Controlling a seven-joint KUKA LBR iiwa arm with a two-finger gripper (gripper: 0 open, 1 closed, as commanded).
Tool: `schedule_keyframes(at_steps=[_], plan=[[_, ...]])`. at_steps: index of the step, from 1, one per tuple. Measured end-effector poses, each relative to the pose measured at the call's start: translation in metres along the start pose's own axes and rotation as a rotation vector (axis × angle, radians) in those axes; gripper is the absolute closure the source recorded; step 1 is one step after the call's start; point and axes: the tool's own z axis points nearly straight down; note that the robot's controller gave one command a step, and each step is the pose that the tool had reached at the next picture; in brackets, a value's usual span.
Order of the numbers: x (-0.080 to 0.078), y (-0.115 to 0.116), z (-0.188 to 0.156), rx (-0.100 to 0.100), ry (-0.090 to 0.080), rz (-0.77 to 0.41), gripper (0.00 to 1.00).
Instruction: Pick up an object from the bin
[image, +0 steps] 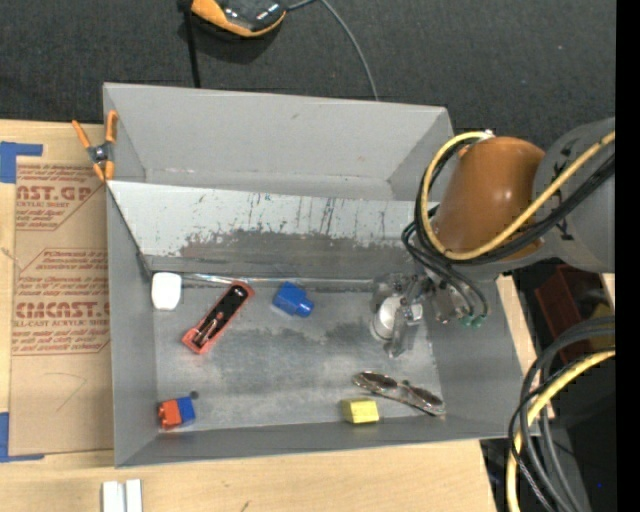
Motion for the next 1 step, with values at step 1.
schedule_keyframes(at_steps=[1], plan=[[0.0000,-0.0001,0.0000,0.000,0.000,0.000,1.00]])
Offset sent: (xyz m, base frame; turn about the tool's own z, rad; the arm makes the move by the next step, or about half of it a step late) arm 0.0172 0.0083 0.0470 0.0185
